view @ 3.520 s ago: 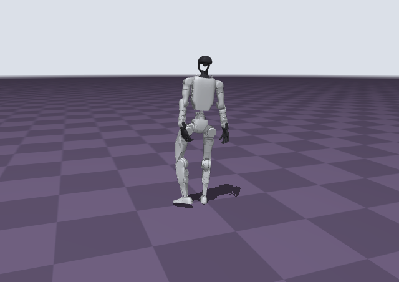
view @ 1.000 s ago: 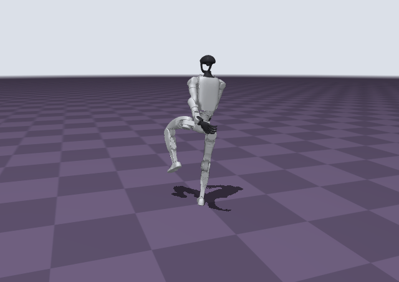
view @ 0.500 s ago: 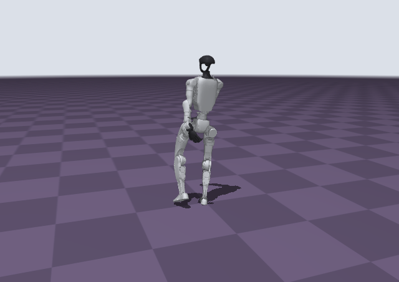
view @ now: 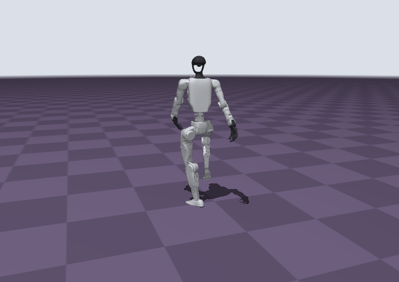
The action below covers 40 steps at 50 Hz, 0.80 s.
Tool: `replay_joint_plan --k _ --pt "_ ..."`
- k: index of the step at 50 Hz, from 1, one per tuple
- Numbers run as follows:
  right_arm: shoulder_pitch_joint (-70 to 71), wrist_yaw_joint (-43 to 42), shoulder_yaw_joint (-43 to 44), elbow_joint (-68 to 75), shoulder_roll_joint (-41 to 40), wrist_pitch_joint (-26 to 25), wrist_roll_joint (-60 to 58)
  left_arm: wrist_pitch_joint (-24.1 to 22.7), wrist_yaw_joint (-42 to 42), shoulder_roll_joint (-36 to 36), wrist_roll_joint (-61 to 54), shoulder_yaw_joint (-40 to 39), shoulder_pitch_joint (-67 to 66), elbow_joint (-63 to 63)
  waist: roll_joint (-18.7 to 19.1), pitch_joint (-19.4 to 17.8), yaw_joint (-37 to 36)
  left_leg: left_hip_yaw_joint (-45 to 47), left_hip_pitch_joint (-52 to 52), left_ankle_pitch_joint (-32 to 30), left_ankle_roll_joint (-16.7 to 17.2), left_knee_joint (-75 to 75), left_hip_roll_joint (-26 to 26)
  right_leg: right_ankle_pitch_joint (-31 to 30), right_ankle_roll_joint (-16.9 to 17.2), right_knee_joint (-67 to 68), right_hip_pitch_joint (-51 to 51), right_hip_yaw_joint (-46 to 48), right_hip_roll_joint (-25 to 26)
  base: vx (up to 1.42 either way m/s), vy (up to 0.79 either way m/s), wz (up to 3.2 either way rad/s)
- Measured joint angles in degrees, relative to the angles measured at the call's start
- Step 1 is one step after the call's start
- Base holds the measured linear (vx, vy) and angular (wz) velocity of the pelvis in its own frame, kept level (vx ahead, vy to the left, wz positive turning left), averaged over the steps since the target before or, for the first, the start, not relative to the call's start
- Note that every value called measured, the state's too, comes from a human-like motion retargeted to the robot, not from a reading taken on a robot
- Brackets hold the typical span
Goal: In place motions
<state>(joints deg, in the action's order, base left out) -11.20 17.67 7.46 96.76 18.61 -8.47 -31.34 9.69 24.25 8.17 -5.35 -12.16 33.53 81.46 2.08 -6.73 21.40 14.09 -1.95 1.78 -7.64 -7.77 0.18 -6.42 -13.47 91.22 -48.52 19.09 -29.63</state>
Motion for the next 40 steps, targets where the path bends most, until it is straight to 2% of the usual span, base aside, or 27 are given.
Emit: replay_joint_plan --k 3,6,10,13,17,21,25,27,30,32,33,36,38,40 --pt "-3.3 2.8 3.2 0.6 1.3 -3.6 -0.1 -0.9 -1.2 0.6 -1.0 2.2 8.0 -5.0 2.5 -6.1 8.0 -2.2 -0.4 0.2 -0.9 -1.9 3.9 1.9 2.4 7.2 -11.8 -1.5 -0.4 -0.15 0.14 1.85" --pt "-5.8 3.6 5.1 0.6 2.1 -5.1 1.3 -1.7 -2.2 1.7 -1.2 4.4 12.9 -11.2 5.5 -9.6 14.7 -3.2 3.1 2.7 -1.5 -6.7 9.3 4.3 4.0 7.6 -22.0 0.5 -1.3 -0.07 0.07 1.29" --pt "-7.2 1.8 6.4 0.6 1.9 -5.7 4.4 -2.6 -4.7 3.4 0.6 6.1 15.5 -17.7 8.5 -11.6 17.5 -4.8 7.7 4.8 -2.0 -11.9 13.9 7.2 3.3 2.2 -26.7 5.6 -1.6 -0.01 -0.02 0.18" --pt "-5.7 3.0 6.2 0.6 0.5 -5.2 4.8 -3.2 -7.4 3.3 1.7 6.8 15.0 -19.6 7.7 -10.1 16.4 -3.7 7.6 4.1 -1.4 -10.8 12.9 7.1 3.5 -1.0 -24.8 5.6 -2.0 -0.06 -0.04 -0.27" --pt "-2.3 4.0 4.6 0.4 -1.3 -0.7 0.8 -5.5 -6.9 2.4 3.0 7.9 10.7 -18.6 5.6 -6.2 12.7 -0.2 5.7 2.0 -0.3 -6.4 10.0 5.0 5.1 -5.8 -15.5 6.1 -1.1 -0.03 -0.03 -0.56" --pt "0.1 -4.8 1.5 -3.1 -2.5 2.6 -0.9 -6.4 -5.6 2.7 7.4 9.7 4.0 -14.9 4.1 -2.9 6.6 3.7 3.7 1.3 0.7 -3.5 8.5 2.7 6.8 -11.5 -2.0 7.1 2.0 0.03 -0.05 -0.94" --pt "1.3 -9.7 -0.1 -5.8 -3.1 3.7 -1.9 -5.2 -4.1 1.5 9.4 9.9 -3.0 -10.9 3.1 1.2 0.1 6.4 3.1 0.8 1.9 -0.7 7.3 0.2 7.4 -21.9 12.0 9.0 7.4 0.06 -0.12 -0.96" --pt "2.4 -9.3 -0.5 -6.3 -3.0 4.1 -1.5 -4.9 -2.1 0.5 8.8 9.0 -7.0 -8.4 3.0 1.8 -4.1 8.8 1.8 1.8 2.5 -1.0 7.8 -2.5 8.7 -30.7 19.5 8.1 12.6 0.07 -0.12 -1.17" --pt "2.7 -7.9 0.2 -6.4 -3.0 4.4 0.0 -3.9 -0.7 -1.5 7.8 7.1 -11.8 -4.9 3.0 3.7 -8.4 9.6 1.1 2.2 3.8 -0.2 7.9 -7.9 11.8 -46.6 29.8 6.4 19.1 0.09 -0.12 -0.68" --pt "2.7 -7.4 0.5 -6.3 -2.9 4.4 1.1 -3.2 -0.2 -2.6 7.3 5.5 -14.6 -2.9 2.5 5.7 -11.1 9.9 1.2 2.5 4.5 0.4 6.8 -10.6 14.8 -58.4 35.3 5.1 21.5 0.08 -0.13 -0.48" --pt "2.6 -7.4 0.6 -6.3 -2.8 4.5 1.7 -2.9 -0.1 -3.1 7.0 4.8 -15.8 -2.1 2.2 6.8 -12.5 10.4 1.4 2.8 4.9 0.7 6.2 -6.9 16.6 -64.1 37.5 4.4 22.5 0.06 -0.17 -0.52" --pt "2.5 -7.7 0.3 -6.3 -2.9 4.6 2.1 -2.3 0.4 -4.0 6.6 2.6 -19.4 -0.3 0.5 8.7 -16.2 10.9 1.7 3.2 5.8 1.1 4.2 2.9 16.3 -76.9 42.6 2.8 24.6 0.01 -0.21 -0.51" --pt "2.6 -7.9 -0.1 -6.1 -3.0 4.5 1.6 -1.8 1.0 -3.9 6.9 1.2 -21.8 0.7 -0.6 9.3 -17.5 11.6 1.3 3.5 6.5 1.5 3.1 5.6 15.5 -82.8 44.4 3.0 25.0 -0.01 -0.23 -0.31" --pt "3.1 -7.8 -1.0 -5.9 -3.2 4.1 0.8 -1.3 1.7 -3.2 7.5 -0.4 -24.5 1.9 -1.7 9.9 -18.8 13.1 0.6 3.7 7.4 2.1 2.4 4.5 15.3 -86.4 44.8 1.9 24.9 0.04 -0.20 -0.52"
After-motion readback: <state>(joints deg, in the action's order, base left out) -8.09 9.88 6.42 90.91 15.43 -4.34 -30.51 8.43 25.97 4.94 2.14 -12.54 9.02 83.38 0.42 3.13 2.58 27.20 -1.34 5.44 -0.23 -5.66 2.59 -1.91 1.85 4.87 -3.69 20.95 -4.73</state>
